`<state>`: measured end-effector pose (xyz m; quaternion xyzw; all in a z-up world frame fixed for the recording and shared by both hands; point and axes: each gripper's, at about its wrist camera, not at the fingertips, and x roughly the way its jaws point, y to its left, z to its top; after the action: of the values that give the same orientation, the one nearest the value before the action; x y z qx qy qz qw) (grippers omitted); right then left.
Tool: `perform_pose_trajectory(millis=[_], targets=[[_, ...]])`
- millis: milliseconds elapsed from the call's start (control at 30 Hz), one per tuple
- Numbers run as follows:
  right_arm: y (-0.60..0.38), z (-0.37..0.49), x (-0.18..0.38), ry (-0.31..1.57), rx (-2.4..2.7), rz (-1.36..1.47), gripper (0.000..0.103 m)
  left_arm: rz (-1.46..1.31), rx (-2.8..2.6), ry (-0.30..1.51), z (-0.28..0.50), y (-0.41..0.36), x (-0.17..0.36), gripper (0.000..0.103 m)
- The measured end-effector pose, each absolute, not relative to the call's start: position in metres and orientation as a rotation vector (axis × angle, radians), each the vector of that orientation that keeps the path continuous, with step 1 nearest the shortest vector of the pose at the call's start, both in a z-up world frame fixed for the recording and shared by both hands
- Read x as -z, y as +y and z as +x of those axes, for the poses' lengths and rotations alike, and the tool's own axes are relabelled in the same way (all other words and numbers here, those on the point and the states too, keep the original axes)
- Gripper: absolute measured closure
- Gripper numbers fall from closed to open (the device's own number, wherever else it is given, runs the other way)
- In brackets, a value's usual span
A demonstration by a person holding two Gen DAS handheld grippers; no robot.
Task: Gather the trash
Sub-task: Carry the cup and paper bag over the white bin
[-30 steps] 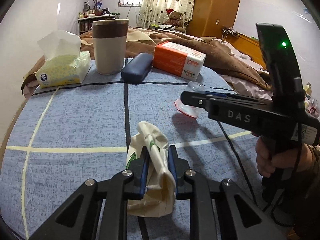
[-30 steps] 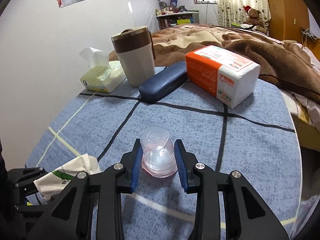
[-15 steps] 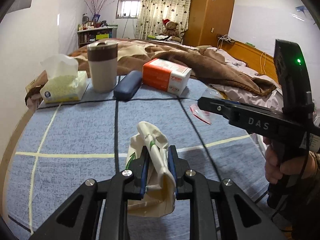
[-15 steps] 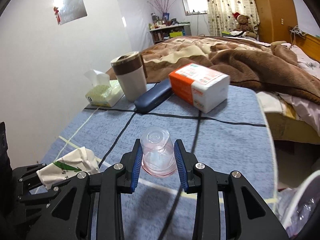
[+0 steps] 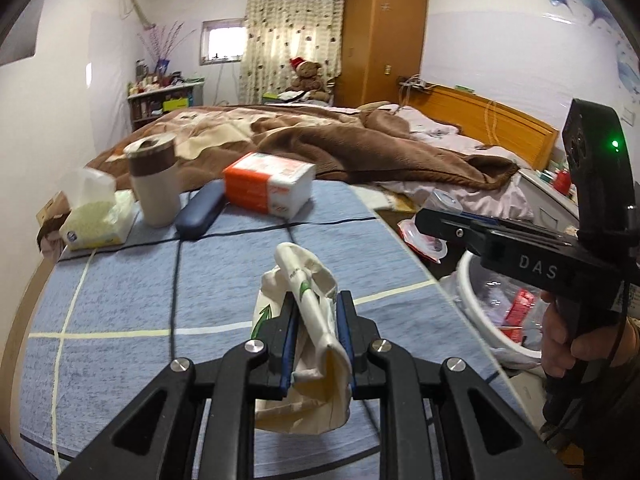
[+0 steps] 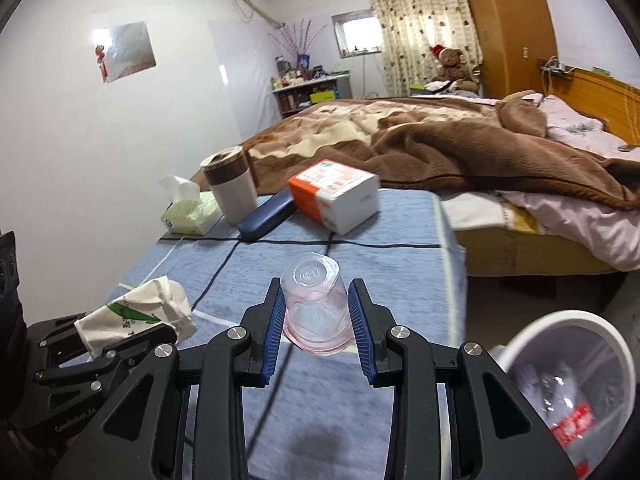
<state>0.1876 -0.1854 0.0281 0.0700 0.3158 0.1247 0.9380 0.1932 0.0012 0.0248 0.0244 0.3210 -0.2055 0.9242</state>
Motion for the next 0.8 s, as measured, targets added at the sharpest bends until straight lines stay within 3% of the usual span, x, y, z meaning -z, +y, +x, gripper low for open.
perform_pose_trajectory(millis=[800], targets=[[-0.324,0.117,-0.031,0.624,0.073,0.209,0.07,0.141,0.716,0.651,0.16,-0.163,-0.029,0.083]])
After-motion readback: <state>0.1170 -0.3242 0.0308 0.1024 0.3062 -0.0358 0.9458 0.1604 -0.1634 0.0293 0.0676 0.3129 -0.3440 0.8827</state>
